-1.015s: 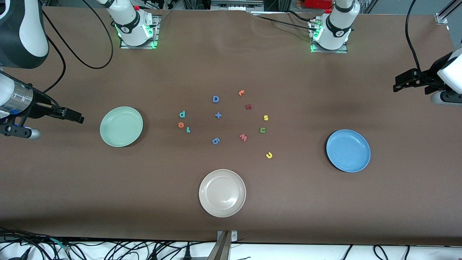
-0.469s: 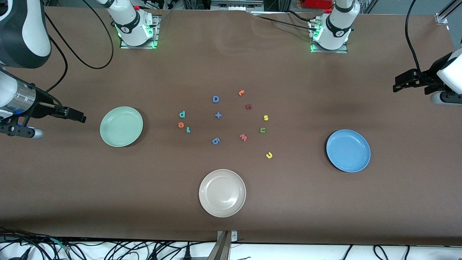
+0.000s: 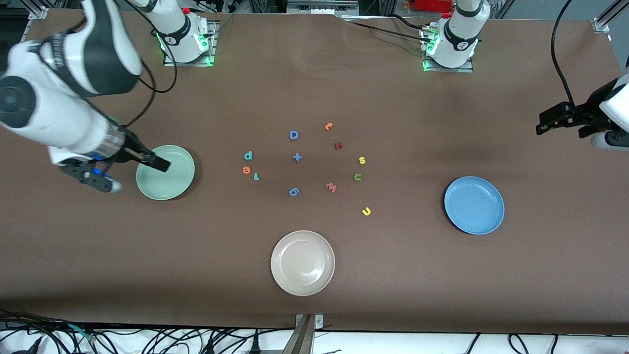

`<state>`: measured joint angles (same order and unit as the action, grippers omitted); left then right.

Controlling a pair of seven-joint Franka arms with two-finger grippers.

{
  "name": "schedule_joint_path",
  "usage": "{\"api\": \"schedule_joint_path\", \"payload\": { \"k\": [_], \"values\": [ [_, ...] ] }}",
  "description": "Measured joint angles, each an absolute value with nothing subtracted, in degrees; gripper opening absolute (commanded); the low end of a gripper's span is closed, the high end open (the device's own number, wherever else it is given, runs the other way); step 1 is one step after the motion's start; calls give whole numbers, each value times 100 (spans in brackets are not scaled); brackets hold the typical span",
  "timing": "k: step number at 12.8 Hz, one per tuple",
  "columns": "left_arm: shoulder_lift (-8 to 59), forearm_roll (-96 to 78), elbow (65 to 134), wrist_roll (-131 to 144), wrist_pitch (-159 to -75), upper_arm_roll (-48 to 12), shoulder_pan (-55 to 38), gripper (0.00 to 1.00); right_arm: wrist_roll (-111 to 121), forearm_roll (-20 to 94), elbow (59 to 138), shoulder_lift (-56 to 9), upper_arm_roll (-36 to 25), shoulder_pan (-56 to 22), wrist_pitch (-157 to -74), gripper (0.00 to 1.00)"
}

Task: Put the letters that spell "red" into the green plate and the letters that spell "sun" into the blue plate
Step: 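Reach both grippers down to the scattered foam letters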

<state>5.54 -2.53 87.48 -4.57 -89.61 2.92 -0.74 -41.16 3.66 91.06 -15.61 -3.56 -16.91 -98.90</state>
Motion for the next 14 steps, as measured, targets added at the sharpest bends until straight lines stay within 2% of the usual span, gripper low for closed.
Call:
{"api": "schedule_joint_path", "payload": {
  "k": [3, 6, 8, 10, 14],
  "values": [
    [873, -187, 8762, -440, -9135, 314, -41, 100, -4702, 374, 9134, -1918, -345, -2265, -10013, 99],
    [1952, -302, 8652, -430, -9544, 377, 149, 100, -5228, 580, 9480, -2249, -269, -2604, -10821, 99],
    [2547, -513, 8503, -431, -9654, 333, 147, 100, -5358, 626, 9943, -2338, -181, -2714, -11370, 99],
    [2832, -787, 8374, -430, -9724, 111, 10, 100, -5376, 630, 10581, -2351, -45, -2730, -12073, 99],
    [3294, -964, 8349, 1300, -10661, -27, -1142, 100, -5205, 624, 11814, -2354, 166, -2736, -13457, 99]
  ]
}}
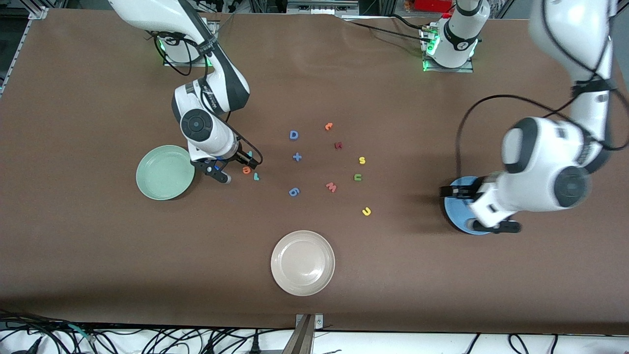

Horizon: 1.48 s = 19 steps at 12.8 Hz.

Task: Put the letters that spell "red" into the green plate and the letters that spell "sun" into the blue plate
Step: 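Reach both grippers down to the scattered foam letters, then grasp the yellow u with the left gripper while the right gripper grasps teal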

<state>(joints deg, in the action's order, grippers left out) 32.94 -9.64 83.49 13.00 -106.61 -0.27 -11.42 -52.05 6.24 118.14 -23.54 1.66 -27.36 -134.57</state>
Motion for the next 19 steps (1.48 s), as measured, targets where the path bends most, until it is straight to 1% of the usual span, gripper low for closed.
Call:
{"api": "schedule_joint_path", "payload": {
  "k": [3, 6, 8, 11, 12, 13, 14, 16, 18, 19],
  "values": [
    [3854, -965, 8346, 2656, -11620, -41, -1848, 100, -4363, 617, 12414, -2343, 290, -2800, -14139, 99],
    [4449, -965, 8298, 3458, -12475, -41, -2340, 100, -3512, 532, 12600, -2278, 293, -2824, -14213, 99],
    [4817, -965, 8018, 3855, -12649, -30, -2497, 100, -3285, 296, 12643, -2227, 291, -2823, -14216, 97],
    [5193, -965, 7584, 4025, -12650, -6, -2506, 100, -3282, 102, 12654, -2212, 281, -2823, -14356, 96],
    [5289, -965, 7482, 4027, -12649, -2, -2506, 100, -3286, 102, 12656, -2212, 280, -2823, -14456, 89],
    [5355, -964, 7420, 4027, -12650, -2, -2512, 100, -3313, 101, 12660, -2218, 280, -2823, -14534, 76],
    [5400, -963, 7382, 4027, -12649, -2, -2523, 100, -3348, 101, 12666, -2228, 280, -2823, -14579, 74],
    [5433, -962, 7374, 4027, -12646, 0, -2590, 98, -3362, 101, 12670, -2261, 280, -2824, -14598, 74],
    [5438, -962, 7372, 4034, -12646, 0, -2668, 91, -3368, 101, 12676, -2305, 280, -2835, -14655, 72],
    [5438, -962, 7368, 4063, -12646, 2, -2689, 85, -3370, 101, 12683, -2334, 280, -2848, -14751, 60]
  ]
}}
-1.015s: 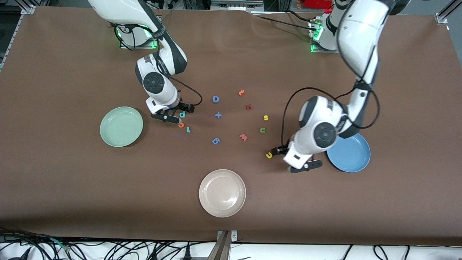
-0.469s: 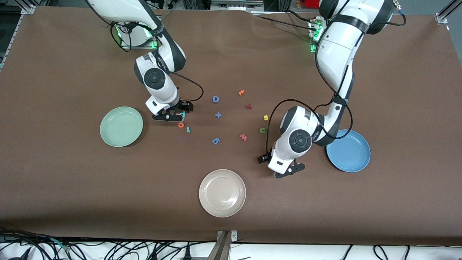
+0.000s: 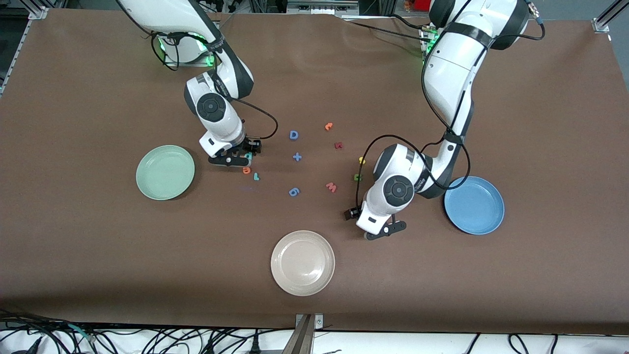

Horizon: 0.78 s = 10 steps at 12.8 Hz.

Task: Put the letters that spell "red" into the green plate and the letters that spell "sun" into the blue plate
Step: 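Grasp the yellow u with the left gripper while the right gripper grasps teal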

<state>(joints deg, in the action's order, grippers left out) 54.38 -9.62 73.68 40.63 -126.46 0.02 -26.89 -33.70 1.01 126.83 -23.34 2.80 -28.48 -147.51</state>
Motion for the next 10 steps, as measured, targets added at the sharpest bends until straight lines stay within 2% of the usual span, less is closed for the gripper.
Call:
{"api": "schedule_joint_path", "payload": {
  "k": [3, 6, 7, 8, 10],
  "values": [
    [5438, -962, 7367, 4175, -12643, 8, -2707, 53, -3378, 101, 12684, -2408, 280, -2865, -14931, 58],
    [5436, -959, 7340, 4297, -12619, 27, -2708, 12, -3378, 101, 12684, -2447, 280, -2865, -14964, 56],
    [5436, -958, 7328, 4323, -12609, 39, -2708, 3, -3378, 101, 12684, -2447, 280, -2865, -14966, 56],
    [5433, -958, 7316, 4328, -12603, 44, -2708, 0, -3378, 101, 12684, -2447, 280, -2865, -14969, 56],
    [5429, -957, 7293, 4332, -12600, 45, -2710, 0, -3378, 100, 12684, -2447, 279, -2865, -14972, 54]
  ]
}}
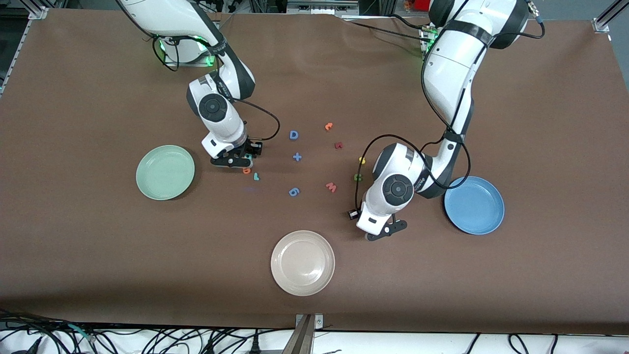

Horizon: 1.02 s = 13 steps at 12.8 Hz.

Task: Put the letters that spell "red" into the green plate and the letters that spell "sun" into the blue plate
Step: 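Grasp the yellow u with the left gripper while the right gripper grasps teal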

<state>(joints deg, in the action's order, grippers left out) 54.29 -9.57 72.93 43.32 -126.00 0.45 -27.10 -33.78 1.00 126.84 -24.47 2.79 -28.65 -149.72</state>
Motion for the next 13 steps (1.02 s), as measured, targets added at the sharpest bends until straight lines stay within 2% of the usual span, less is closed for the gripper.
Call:
{"api": "schedule_joint_path", "payload": {
  "k": [3, 5, 6, 7, 10, 13],
  "values": [
    [5426, -957, 7213, 4283, -12281, 104, -2655, 0, -3378, 78, 12684, -2479, 274, -2865, -15067, 54],
    [5340, -956, 7069, 3852, -11539, 155, -2392, 0, -3378, 66, 12682, -2549, 273, -2865, -15191, 42],
    [5243, -955, 7011, 3502, -11193, 162, -2168, 0, -3379, 55, 12678, -2550, 266, -2865, -15199, 29],
    [5114, -954, 6987, 3125, -10869, 167, -1926, 0, -3379, 53, 12677, -2551, 266, -2865, -15199, 21],
    [4757, -872, 6984, 2138, -10151, 175, -1214, 0, -3380, 42, 12665, -2532, 258, -2865, -15200, 12],
    [4634, -546, 7038, 1418, -9884, 174, -693, 3, -3380, 41, 12665, -2533, 257, -2866, -15204, 9]
  ]
}}
